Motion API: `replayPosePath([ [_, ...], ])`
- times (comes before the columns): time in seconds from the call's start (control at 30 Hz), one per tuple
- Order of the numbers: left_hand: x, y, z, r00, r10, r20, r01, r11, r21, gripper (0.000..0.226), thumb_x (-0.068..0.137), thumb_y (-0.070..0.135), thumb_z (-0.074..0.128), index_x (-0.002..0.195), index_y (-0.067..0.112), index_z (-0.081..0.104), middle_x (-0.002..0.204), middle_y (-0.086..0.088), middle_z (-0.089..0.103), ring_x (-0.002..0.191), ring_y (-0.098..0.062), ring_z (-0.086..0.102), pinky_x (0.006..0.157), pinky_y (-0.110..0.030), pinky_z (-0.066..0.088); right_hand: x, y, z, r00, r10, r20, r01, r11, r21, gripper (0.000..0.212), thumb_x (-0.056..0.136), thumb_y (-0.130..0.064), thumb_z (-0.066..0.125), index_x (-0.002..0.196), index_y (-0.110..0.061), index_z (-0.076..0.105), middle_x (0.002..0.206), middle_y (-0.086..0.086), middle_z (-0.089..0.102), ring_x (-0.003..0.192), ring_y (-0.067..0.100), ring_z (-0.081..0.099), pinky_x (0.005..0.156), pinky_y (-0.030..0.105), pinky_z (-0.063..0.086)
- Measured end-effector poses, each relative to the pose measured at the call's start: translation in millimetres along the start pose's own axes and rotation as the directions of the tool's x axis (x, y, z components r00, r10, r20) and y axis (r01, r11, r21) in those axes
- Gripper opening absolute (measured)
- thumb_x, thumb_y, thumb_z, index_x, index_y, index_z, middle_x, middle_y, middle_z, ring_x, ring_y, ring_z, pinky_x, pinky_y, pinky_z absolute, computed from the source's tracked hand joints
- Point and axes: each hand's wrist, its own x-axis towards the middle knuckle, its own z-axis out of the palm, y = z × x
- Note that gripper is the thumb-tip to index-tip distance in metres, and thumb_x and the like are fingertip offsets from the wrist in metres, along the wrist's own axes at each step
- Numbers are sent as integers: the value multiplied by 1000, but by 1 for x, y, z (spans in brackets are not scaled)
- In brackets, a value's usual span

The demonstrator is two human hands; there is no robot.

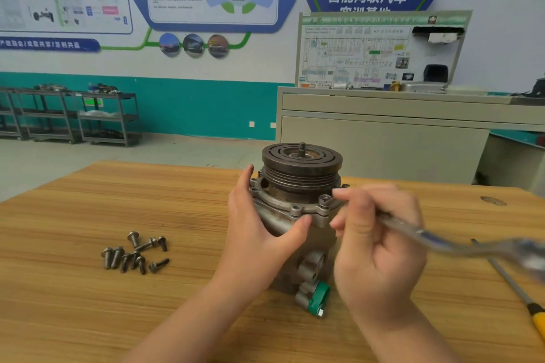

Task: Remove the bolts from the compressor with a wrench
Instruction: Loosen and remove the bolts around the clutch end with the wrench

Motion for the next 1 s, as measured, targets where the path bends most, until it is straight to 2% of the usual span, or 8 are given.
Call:
replayPosePath([
  [0.13, 0, 0, 0, 1000, -5, 9, 5, 1000, -10, 109, 68, 53, 81, 147, 46, 6, 146, 14, 27, 135, -3, 34, 115, -35, 33, -12, -5, 12, 998, -67, 13, 68, 996, -66, 25, 105, -29, 37, 96, -11, 51, 82, 6, 56, 70, 16, 56, 65, 24, 47],
  [0.23, 0, -1, 0, 1000, 4, 4, -3, 1000, -16, 108, 67, 55, 78, 147, 45, 6, 141, 20, 28, 130, 5, 33, 113, -26, 31, -4, -6, 13, 967, 140, -215, -114, 985, 130, 21, 105, -28, 35, 90, -28, 50, 73, 5, 57, 54, 18, 54, 50, 28, 44],
  [0.33, 0, 0, 1, 1000, -8, 11, 9, 999, -39, 109, 62, 60, 74, 146, 49, 5, 135, 29, 27, 127, 13, 31, 109, -21, 30, 13, 6, 2, 717, 626, -306, -460, 755, 467, 24, 103, -22, 33, 84, -19, 47, 62, 5, 62, 40, 19, 49, 40, 21, 36],
  [0.47, 1, -1, 0, 1000, -8, 8, 8, 999, -41, 109, 64, 57, 75, 147, 47, 6, 141, 22, 27, 131, 6, 30, 112, -25, 28, 35, 33, -13, 370, 928, 40, -589, 201, 782, 30, 104, -21, 33, 79, -12, 46, 60, 8, 61, 41, 15, 49, 41, 17, 37],
  [0.53, 1, -1, 0, 1000, -7, 15, 8, 999, -49, 109, 63, 60, 74, 148, 47, 6, 142, 21, 27, 132, 5, 30, 112, -26, 30, 40, 34, -17, 407, 913, 4, -542, 238, 806, 32, 105, -27, 34, 79, -13, 46, 62, 6, 64, 46, 15, 53, 44, 17, 41],
  [0.77, 1, -3, 0, 1000, -2, 13, 2, 999, -44, 107, 64, 59, 75, 144, 52, 5, 135, 28, 25, 123, 21, 27, 98, -8, 28, 26, 6, -10, 865, 431, -256, -349, 884, 311, 19, 102, -39, 41, 87, -29, 45, 70, 0, 67, 43, 16, 58, 42, 24, 45],
  [0.9, 0, -4, 0, 1000, 14, 11, -14, 1000, -28, 105, 69, 54, 77, 145, 50, 5, 140, 24, 24, 128, 9, 29, 103, -14, 28, 15, 1, -6, 992, 81, -93, -72, 993, 98, 12, 103, -37, 43, 97, -43, 51, 73, -9, 60, 51, 8, 59, 47, 26, 47],
  [1.0, 0, -4, 0, 1000, 24, 0, -24, 1000, -8, 104, 69, 53, 77, 145, 49, 5, 141, 20, 25, 131, 6, 29, 102, -11, 27, 3, 3, -2, 1000, -24, 5, 24, 999, 24, 19, 104, -33, 42, 95, -21, 54, 76, 1, 59, 60, 17, 60, 52, 32, 49],
])
